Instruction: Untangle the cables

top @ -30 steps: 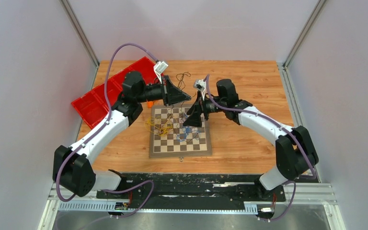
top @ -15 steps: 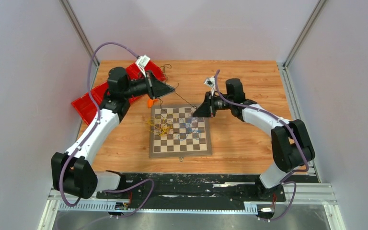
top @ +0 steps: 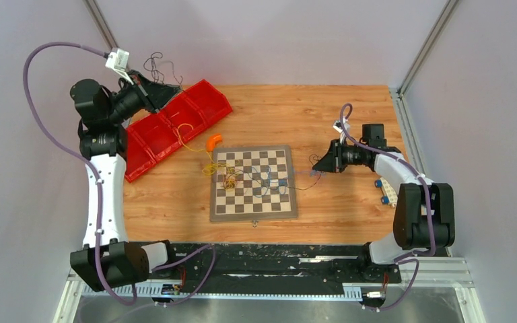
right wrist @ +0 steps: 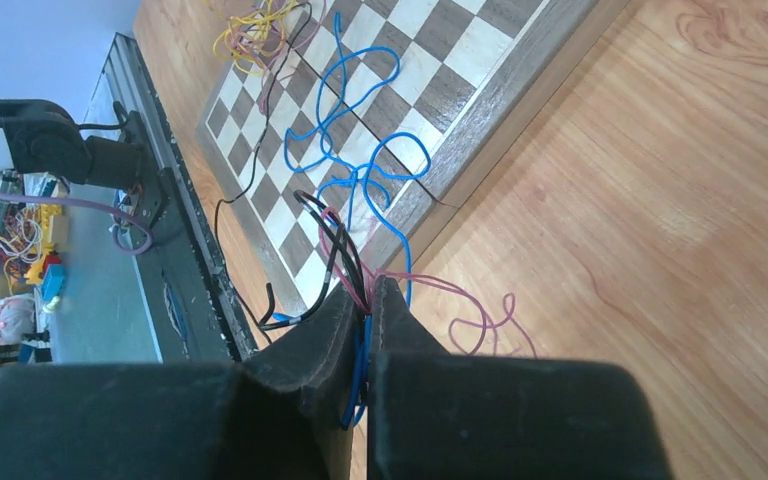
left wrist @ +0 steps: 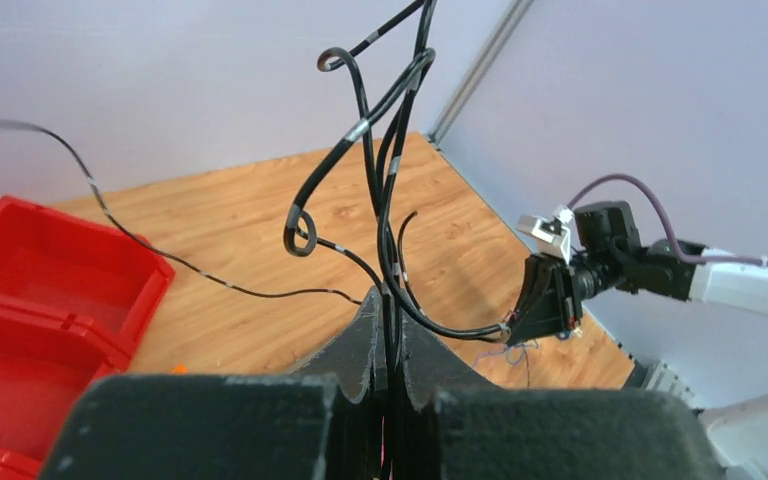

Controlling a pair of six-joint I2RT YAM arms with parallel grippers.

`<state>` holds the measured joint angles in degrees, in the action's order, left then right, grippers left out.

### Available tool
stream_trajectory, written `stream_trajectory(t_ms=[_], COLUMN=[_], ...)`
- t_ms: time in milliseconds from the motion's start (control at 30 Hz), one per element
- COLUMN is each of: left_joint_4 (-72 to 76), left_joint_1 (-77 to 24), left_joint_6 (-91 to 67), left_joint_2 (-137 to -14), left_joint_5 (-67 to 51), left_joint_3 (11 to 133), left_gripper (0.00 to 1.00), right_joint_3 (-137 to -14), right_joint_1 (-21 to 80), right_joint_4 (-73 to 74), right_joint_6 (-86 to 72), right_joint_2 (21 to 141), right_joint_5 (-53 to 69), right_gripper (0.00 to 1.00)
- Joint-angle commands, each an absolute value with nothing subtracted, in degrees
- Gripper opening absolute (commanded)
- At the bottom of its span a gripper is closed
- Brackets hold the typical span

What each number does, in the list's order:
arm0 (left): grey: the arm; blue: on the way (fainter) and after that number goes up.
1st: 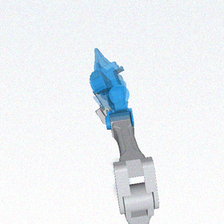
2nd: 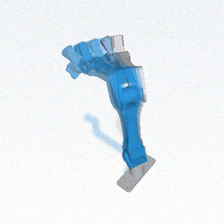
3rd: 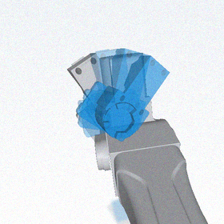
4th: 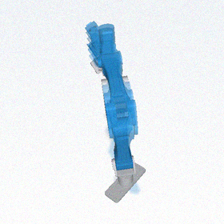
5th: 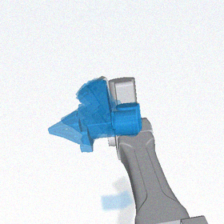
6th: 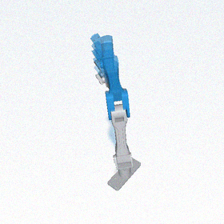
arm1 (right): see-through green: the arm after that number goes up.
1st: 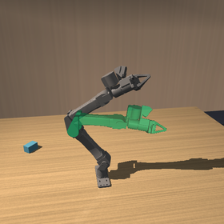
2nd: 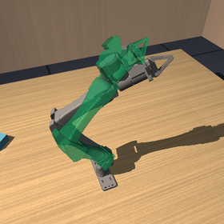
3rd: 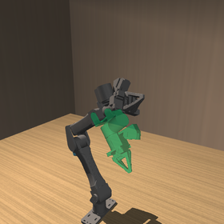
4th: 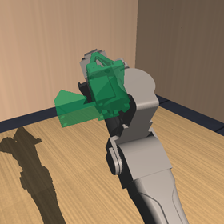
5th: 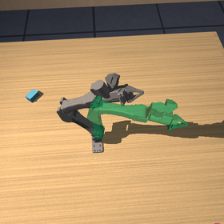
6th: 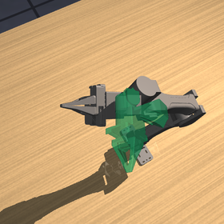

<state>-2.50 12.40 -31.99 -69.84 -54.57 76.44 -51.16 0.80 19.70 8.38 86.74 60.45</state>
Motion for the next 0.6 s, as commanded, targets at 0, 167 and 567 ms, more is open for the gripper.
stream_trajectory(t_ms=[0,167,567], left_joint_4=[-3.77,-6.31,-13.52], left_joint_1=[12.26,8.16,-12.99], left_joint_6=[-28.71,-21.70,-1.32], left_joint_2=[-68.63,-67.99,-64.41], left_joint_5=[-58.78,-58.86,-53.28], left_joint_3=[73.03,65.87,63.48], left_gripper=[0.00,0.00,0.97], right_joint_3=[-56.37,-63.39,-77.79], right_joint_1=[0.53,3.24,18.10], right_joint_4=[24.97,24.37,23.30], right_joint_6=[12.45,7.33,0.53], right_joint_2=[84.77,84.63,84.60], right_joint_5=[63.83,68.95,72.70], right_gripper=[0.03,0.03,0.03])
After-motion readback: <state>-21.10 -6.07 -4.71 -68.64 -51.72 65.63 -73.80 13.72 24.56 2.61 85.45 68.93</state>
